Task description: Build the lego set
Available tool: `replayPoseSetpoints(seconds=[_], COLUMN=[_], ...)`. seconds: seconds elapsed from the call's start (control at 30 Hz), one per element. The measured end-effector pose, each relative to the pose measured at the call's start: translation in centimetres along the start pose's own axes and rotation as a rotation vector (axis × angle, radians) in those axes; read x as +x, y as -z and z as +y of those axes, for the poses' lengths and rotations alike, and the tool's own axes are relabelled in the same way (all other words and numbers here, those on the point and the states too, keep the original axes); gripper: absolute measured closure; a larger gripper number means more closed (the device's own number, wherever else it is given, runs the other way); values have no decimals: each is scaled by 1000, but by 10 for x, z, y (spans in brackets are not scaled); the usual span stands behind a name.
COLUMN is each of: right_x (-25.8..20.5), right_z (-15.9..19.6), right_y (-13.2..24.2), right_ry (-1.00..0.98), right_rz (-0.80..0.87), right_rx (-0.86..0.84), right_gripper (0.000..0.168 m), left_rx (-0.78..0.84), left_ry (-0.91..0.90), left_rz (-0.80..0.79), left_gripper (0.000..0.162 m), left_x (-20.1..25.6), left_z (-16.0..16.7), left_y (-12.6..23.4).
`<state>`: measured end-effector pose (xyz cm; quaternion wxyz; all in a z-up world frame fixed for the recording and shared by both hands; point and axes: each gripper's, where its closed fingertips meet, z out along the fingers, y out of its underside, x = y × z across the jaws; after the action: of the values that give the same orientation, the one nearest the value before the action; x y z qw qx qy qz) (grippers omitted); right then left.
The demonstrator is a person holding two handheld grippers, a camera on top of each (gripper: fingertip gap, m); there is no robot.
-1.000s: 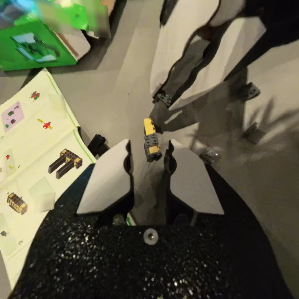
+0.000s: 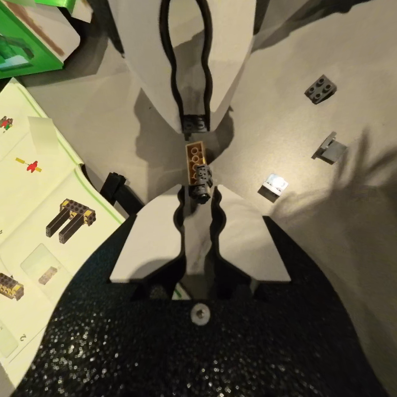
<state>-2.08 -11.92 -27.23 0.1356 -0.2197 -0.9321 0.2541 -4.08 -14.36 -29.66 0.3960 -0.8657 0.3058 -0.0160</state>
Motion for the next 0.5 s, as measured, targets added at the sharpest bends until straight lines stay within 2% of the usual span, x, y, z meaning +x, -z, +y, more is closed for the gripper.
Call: replayPoseSetpoints(seconds=[0.03,0.13,0.37,0.5], right_x=[-1,0,1,3], right_z=[1,7,5,10], right_y=[-1,-2,8,15], right_ry=[2,11,22,10], right_rz=[-1,8,26,39], right_rx=[-5,-29,-4,-13], right_gripper=[151,151,152,152], left_rx=[4,13,127,134], left_ry=[2,38,257,336], left_rz=[0,25,122,106], left_gripper=[138,145,145,146], left_x=[0,1,1,-9], left_z=[0,-1,-15,-13], left_y=[1,1,7,11])
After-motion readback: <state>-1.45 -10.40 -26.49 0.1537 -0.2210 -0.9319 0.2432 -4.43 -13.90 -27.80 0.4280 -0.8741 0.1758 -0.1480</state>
